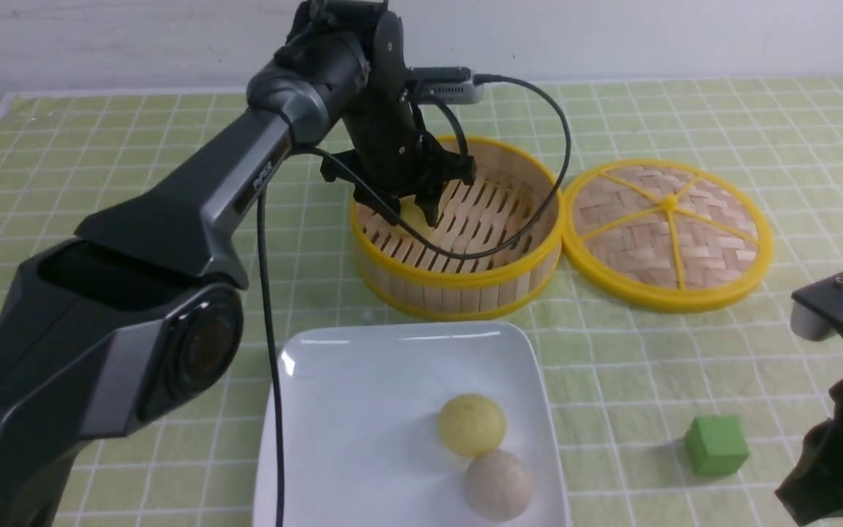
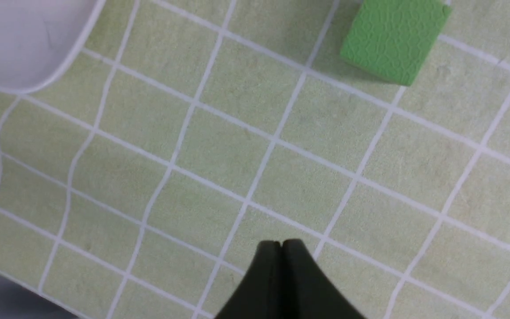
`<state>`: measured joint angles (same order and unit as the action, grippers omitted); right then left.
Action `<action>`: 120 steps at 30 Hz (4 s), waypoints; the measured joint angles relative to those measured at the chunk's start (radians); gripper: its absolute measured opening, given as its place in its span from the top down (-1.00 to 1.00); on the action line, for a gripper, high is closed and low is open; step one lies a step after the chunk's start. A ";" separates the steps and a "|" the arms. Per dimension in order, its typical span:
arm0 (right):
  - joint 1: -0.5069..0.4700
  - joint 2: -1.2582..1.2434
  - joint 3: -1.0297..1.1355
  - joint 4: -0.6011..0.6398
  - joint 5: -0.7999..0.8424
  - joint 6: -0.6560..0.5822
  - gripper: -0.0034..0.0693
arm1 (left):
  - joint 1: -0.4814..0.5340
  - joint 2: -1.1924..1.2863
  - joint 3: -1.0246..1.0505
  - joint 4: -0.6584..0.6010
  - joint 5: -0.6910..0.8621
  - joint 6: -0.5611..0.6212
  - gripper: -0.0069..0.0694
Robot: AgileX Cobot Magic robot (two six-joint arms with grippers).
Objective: Put the steamed buns into the plate on the green tablecloth.
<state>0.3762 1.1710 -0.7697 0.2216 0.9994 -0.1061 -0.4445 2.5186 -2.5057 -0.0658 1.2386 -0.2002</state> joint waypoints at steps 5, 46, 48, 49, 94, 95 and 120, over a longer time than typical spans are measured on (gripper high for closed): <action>0.000 0.000 0.000 0.000 0.000 0.000 0.90 | 0.000 -0.010 -0.005 -0.005 0.000 0.000 0.73; 0.000 -0.360 0.004 -0.003 0.140 0.034 0.82 | -0.040 -0.828 1.386 -0.151 -0.397 0.150 -0.16; 0.000 -0.485 0.005 -0.007 0.157 0.037 0.82 | -0.040 -0.828 1.374 -0.151 -0.393 0.150 -0.27; 0.000 -0.523 0.006 -0.009 0.157 0.037 0.82 | -0.040 -0.828 1.368 -0.151 -0.391 0.150 -0.29; -0.020 -1.061 0.563 -0.058 -0.701 0.064 0.67 | -0.040 -0.836 1.347 -0.075 -0.401 0.151 0.81; -0.036 -1.072 0.585 -0.078 -0.700 0.064 0.67 | -0.040 -0.841 1.347 -0.071 -0.404 0.151 0.81; -0.330 -1.183 0.791 -0.157 -0.604 0.067 0.58 | -0.040 -1.620 1.350 0.261 -0.072 -0.066 0.79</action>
<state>0.0458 -0.0122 0.0216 0.0642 0.3951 -0.0387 -0.4845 0.8990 -1.1558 0.1952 1.1662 -0.2659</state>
